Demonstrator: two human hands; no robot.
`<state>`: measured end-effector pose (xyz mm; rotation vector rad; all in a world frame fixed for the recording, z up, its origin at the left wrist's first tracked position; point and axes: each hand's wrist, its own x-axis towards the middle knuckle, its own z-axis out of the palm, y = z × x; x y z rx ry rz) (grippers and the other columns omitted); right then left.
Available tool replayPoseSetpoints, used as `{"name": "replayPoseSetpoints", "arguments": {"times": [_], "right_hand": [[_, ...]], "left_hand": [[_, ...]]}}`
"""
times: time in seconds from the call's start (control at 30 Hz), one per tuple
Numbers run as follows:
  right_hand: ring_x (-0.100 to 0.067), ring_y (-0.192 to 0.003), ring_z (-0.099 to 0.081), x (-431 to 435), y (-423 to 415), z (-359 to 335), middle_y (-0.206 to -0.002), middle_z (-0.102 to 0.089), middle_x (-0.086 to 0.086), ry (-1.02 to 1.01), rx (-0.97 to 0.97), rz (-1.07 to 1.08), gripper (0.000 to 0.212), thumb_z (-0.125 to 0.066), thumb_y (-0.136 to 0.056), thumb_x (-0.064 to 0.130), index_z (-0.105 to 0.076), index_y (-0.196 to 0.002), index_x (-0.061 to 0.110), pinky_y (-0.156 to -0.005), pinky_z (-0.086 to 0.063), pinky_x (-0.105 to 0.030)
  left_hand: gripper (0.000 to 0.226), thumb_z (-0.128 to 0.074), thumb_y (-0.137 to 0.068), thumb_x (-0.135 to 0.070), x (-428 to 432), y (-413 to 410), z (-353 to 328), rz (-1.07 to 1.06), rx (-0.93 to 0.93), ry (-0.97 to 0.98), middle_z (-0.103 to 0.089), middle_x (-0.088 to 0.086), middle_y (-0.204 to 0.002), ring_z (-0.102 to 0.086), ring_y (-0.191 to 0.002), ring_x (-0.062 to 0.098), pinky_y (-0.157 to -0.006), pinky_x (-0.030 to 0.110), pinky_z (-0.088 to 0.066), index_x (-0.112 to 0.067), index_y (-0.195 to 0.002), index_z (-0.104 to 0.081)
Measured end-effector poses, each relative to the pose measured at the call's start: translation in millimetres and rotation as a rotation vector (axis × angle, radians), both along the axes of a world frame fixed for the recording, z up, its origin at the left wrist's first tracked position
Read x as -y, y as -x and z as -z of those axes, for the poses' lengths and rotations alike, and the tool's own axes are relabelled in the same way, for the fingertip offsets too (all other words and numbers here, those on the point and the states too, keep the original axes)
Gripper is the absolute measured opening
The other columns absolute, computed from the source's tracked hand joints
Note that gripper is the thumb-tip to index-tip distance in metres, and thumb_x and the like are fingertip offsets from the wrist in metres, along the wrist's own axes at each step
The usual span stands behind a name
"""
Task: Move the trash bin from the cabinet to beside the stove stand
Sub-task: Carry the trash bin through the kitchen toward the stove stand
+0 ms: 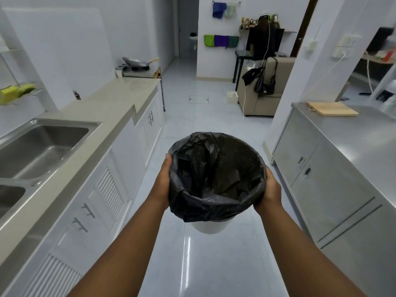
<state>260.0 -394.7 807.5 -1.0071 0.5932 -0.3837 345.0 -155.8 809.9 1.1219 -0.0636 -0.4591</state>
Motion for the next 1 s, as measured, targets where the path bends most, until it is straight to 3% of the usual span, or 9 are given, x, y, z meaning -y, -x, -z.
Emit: {"name": "replayPoseSetpoints", "arguments": {"times": [0.07, 0.17, 0.4, 0.57, 0.67, 0.83, 1.0], "right_hand": [[-0.028, -0.105, -0.066, 0.4, -25.7, 2.2, -0.093, -0.078, -0.002, -0.001, 0.0, -0.001, 0.042, -0.042, -0.098, 0.05, -0.074, -0.097, 0.023, -0.092, -0.054, -0.044], [-0.028, -0.116, -0.062, 6.0, -64.0, 5.1, -0.119, -0.072, -0.003, 0.037, -0.01, -0.052, 0.056, -0.03, -0.095, 0.066, -0.07, -0.111, 0.031, -0.105, -0.047, -0.049], [-0.027, -0.13, -0.053, 44.8, -164.9, 10.4, -0.137, -0.062, -0.003, 0.102, -0.016, -0.175, 0.059, -0.026, -0.093, 0.07, -0.065, -0.122, 0.036, -0.115, -0.037, -0.051], [-0.019, -0.124, -0.057, 92.2, -251.0, 8.7, -0.121, -0.068, 0.01, 0.185, 0.042, -0.27, 0.06, -0.025, -0.089, 0.073, -0.066, -0.118, 0.041, -0.115, -0.037, -0.048], [-0.017, -0.123, -0.057, 124.6, -301.9, -0.7, -0.122, -0.068, 0.011, 0.224, 0.034, -0.291, 0.066, -0.029, -0.079, 0.078, -0.065, -0.12, 0.041, -0.114, -0.037, -0.047], [-0.005, -0.111, -0.059, 171.1, -384.3, -11.7, -0.114, -0.067, 0.019, 0.263, 0.065, -0.327, 0.058, -0.027, -0.08, 0.073, -0.062, -0.117, 0.044, -0.107, -0.042, -0.038], [-0.006, -0.11, -0.059, 200.5, -464.7, -14.4, -0.113, -0.067, 0.019, 0.241, 0.064, -0.361, 0.059, -0.026, -0.08, 0.073, -0.06, -0.118, 0.044, -0.105, -0.042, -0.038]], "left_hand": [[0.071, -0.032, -0.094, -0.071, 0.9, -28.5, 0.4, 0.033, 0.012, -0.018, -0.066, 0.008, -0.138, -0.06, -0.129, 0.03, -0.11, 0.051, -0.045, -0.024, -0.139, -0.061], [0.073, -0.032, -0.094, -0.072, 5.4, -69.3, 4.8, 0.047, 0.014, -0.037, -0.064, 0.009, -0.141, -0.059, -0.13, 0.03, -0.112, 0.052, -0.043, -0.025, -0.142, -0.059], [0.071, -0.032, -0.095, -0.07, 44.1, -166.4, 17.4, 0.047, 0.004, -0.039, -0.064, 0.008, -0.141, -0.058, -0.132, 0.03, -0.113, 0.051, -0.043, -0.023, -0.143, -0.057], [0.07, -0.033, -0.095, -0.068, 88.8, -249.2, 17.8, 0.031, 0.009, -0.044, -0.064, 0.009, -0.142, -0.058, -0.132, 0.03, -0.115, 0.054, -0.04, -0.023, -0.143, -0.057], [0.07, -0.035, -0.095, -0.069, 117.8, -297.6, 9.8, 0.017, 0.015, -0.054, -0.063, 0.008, -0.142, -0.058, -0.132, 0.03, -0.115, 0.053, -0.04, -0.024, -0.143, -0.058], [0.071, -0.036, -0.092, -0.07, 160.7, -376.3, -1.6, -0.008, 0.029, -0.062, -0.065, 0.009, -0.139, -0.06, -0.129, 0.031, -0.112, 0.053, -0.043, -0.024, -0.141, -0.059], [0.071, -0.036, -0.092, -0.071, 189.5, -451.6, 1.0, -0.028, -0.004, -0.049, -0.064, 0.011, -0.14, -0.06, -0.129, 0.033, -0.113, 0.056, -0.041, -0.024, -0.141, -0.059]]}}
